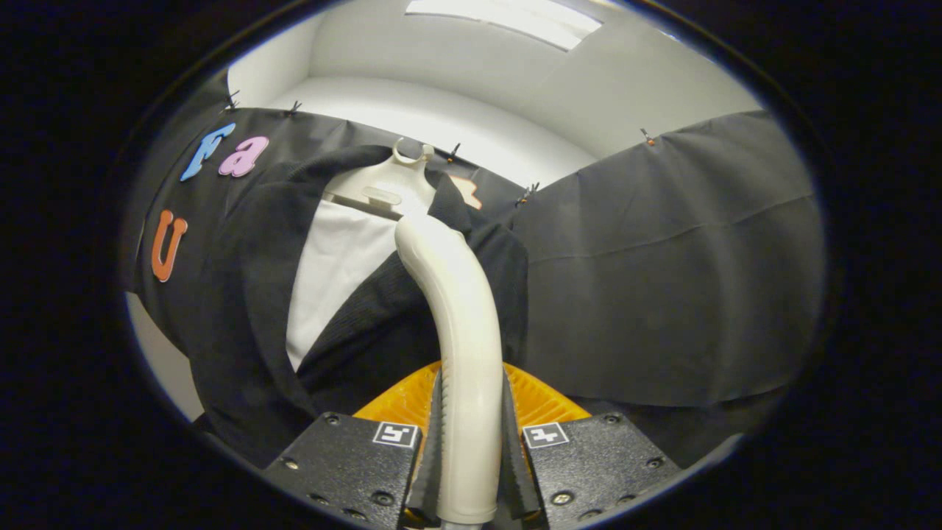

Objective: Iron the clothes twice with a garment steamer, once on the left side and once on the right side.

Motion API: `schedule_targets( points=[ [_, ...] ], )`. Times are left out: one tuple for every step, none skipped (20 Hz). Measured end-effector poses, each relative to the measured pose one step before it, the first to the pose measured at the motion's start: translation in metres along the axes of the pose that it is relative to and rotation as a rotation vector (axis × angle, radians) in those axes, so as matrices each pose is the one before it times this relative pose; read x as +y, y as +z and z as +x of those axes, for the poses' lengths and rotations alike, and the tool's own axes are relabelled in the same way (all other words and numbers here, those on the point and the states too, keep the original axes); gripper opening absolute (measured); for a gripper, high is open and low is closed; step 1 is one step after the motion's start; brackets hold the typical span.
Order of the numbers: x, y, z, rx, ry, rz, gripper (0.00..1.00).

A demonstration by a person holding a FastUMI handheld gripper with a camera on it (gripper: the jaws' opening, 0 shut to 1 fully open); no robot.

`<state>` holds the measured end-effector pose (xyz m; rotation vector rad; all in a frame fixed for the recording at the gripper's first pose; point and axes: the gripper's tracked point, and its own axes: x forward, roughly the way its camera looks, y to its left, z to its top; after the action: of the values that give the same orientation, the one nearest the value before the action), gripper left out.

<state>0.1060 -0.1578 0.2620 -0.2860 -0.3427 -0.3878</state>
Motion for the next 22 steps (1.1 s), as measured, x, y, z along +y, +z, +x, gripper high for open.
schedule_targets(
  points=[
    [0.00053,-0.00585,-0.00394,0.01043,0.00146,-0.00348,0.39],
    [0.00099,-0.00527,-0.00220,0.00996,0.00187,-0.00122,0.39],
    [0.00082,-0.00510,-0.00195,0.01185,0.00008,-0.00321,0.39],
    [0.00026,-0.00542,-0.00203,0.01208,-0.00341,-0.00499,0.38],
    [0.00116,-0.00411,0.00145,0.00695,-0.00439,-0.00491,0.39],
    [0.00132,-0.00271,0.00114,0.00804,-0.00308,-0.00462,0.39],
    [0.00124,-0.00141,0.00087,0.00577,-0.00030,0.00090,0.39],
    [0.00127,-0.00426,-0.00027,0.00683,0.00151,0.00241,0.39],
    [0.00235,-0.00592,-0.00238,0.00734,0.00277,0.00178,0.39],
    [0.00151,-0.00528,-0.00382,0.00826,0.00315,0.00006,0.39],
    [0.00007,-0.00914,-0.01103,0.00997,0.00158,-0.00024,0.39],
    [0.00068,-0.00608,-0.00487,0.01044,-0.00047,-0.00047,0.39],
    [0.00063,-0.00573,-0.00215,0.01099,-0.00028,0.00028,0.39],
    [0.00107,-0.00520,-0.00174,0.00912,-0.00134,-0.00105,0.39],
    [0.00204,-0.00489,-0.00004,0.00926,-0.00225,-0.00414,0.39],
    [0.00097,-0.00483,-0.00119,0.00733,-0.00256,-0.00288,0.39],
    [0.00087,-0.00515,-0.00212,0.00848,-0.00278,-0.00276,0.39],
    [0.00145,-0.00502,-0.00091,0.01175,-0.00408,-0.00246,0.39],
    [0.00187,-0.00657,-0.00200,0.00935,-0.00529,0.00245,0.39],
    [0.00213,-0.00587,-0.00061,0.00914,-0.00392,-0.00281,0.39],
    [0.00235,-0.00777,-0.00352,0.00787,-0.00437,-0.00627,0.39],
    [0.00200,-0.00627,-0.00108,0.00757,-0.00369,-0.01020,0.39]
  ],
)
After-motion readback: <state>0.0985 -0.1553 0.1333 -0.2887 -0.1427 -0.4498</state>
